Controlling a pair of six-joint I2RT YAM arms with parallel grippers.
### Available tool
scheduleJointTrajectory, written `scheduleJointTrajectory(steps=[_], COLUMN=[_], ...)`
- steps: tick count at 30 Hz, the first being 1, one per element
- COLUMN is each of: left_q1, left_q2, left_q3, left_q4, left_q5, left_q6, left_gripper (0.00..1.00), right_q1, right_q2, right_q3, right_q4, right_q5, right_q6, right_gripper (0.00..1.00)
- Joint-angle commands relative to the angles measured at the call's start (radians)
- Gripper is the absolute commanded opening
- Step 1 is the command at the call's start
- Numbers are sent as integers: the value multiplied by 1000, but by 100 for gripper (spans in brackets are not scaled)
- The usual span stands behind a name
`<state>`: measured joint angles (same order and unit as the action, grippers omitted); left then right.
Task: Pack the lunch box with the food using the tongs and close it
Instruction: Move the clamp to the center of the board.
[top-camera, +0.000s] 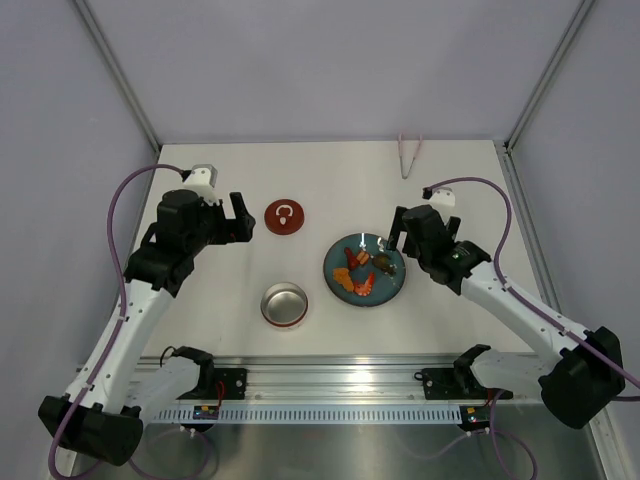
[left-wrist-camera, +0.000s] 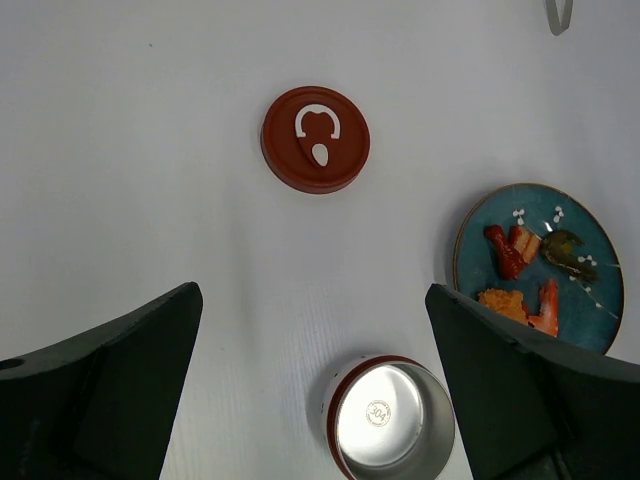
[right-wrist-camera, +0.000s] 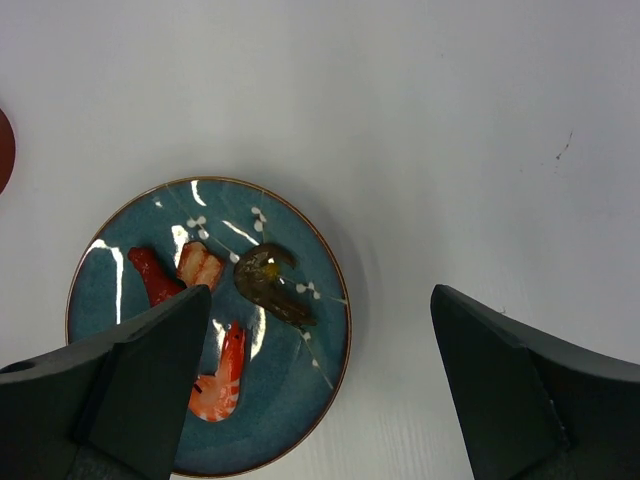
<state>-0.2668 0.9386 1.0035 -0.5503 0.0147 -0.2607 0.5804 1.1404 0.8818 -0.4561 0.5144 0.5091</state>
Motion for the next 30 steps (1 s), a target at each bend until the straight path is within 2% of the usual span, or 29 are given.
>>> scheduleJointTrajectory(steps=[1,9,12,15,19,23,30], left_q1=[-3,-9,-12,-12,-14,-14,-15], left_q2=[8,25,28,29,28,31,37], left_q3=[3,14,18,21,12,15,18], left_q4=[50,43,36,26,30,27,30], left_q5=[30,21,11,1,-5,-7,-10], left_q6=[12,5,5,5,5,5,5], left_gripper=[99,99,99,99,99,99,99], right_q1=[-5,-5,-7,-51,-194,-303,-358], right_q2=[10,24,50,123,232,415,699], right_q3=[3,11,40,126,270,423,734], right_q4=[2,-9,-26,-49,-41,-59,-110], right_q5=[41,1,45,50,-126,-200,-278], right_q6=[22,-6,-26,-64,-116,-182,-231], right_gripper=[99,99,100,100,99,100,100])
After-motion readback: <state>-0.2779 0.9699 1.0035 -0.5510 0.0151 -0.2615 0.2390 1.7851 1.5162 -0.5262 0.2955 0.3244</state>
